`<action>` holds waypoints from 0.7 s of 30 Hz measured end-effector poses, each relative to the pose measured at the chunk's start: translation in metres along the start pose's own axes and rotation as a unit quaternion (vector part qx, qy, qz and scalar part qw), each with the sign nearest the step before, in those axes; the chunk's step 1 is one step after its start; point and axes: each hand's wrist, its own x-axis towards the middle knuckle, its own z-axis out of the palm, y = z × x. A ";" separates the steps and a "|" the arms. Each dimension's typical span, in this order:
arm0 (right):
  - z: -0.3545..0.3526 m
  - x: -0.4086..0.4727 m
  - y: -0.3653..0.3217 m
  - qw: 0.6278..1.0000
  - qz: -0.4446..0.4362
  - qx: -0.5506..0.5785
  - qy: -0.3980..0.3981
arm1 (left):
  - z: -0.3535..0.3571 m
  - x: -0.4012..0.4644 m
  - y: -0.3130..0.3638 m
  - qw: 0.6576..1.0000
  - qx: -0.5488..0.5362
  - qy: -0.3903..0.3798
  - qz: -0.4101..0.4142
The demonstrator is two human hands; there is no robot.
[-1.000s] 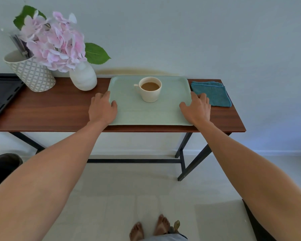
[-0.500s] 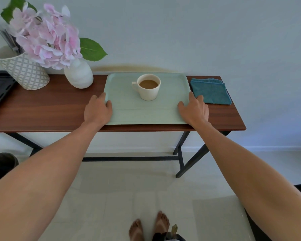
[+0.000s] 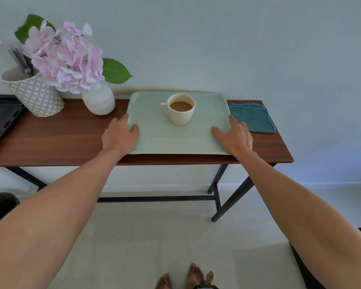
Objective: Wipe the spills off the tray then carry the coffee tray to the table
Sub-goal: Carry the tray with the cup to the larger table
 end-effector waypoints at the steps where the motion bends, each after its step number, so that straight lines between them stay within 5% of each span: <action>1: -0.003 -0.002 -0.001 1.000 0.000 0.002 0.002 | -0.003 0.000 0.001 1.000 -0.001 0.001 0.002; 12: -0.045 -0.030 0.004 0.998 0.055 0.014 0.037 | -0.024 0.003 0.025 0.997 -0.022 0.013 0.068; 21: -0.098 -0.074 0.072 0.984 0.146 0.040 0.097 | -0.008 -0.012 0.108 0.986 -0.058 -0.012 0.158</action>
